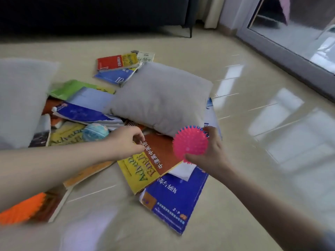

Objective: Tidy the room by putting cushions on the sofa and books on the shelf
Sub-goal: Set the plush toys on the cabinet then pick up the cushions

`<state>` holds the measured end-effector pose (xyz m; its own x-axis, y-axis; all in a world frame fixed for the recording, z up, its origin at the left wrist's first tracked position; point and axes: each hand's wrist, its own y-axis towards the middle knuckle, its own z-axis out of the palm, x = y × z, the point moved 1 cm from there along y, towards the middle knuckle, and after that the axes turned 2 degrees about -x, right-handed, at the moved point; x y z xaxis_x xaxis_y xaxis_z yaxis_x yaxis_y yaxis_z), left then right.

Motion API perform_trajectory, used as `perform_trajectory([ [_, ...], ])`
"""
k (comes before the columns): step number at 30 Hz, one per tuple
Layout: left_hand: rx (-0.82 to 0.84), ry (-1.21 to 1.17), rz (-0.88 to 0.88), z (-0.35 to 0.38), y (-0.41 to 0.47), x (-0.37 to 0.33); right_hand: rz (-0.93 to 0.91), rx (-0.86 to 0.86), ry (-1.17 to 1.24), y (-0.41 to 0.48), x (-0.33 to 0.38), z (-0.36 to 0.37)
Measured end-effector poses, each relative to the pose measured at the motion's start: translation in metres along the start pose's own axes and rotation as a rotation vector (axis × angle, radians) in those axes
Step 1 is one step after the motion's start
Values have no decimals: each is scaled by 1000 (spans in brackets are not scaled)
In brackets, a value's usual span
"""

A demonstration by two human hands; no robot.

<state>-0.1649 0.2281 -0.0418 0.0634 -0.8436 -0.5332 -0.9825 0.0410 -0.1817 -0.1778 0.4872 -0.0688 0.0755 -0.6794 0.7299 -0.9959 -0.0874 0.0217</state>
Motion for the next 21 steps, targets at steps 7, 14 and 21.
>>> perform_trajectory([
  [7,10,88,-163,-29,-55,92,-213,266,-228,-5,63,50],
  [14,17,208,-269,-32,-99,151,-313,452,-168,-7,115,101],
  [21,48,404,-337,-29,-114,193,-305,508,-141,-22,130,133],
])
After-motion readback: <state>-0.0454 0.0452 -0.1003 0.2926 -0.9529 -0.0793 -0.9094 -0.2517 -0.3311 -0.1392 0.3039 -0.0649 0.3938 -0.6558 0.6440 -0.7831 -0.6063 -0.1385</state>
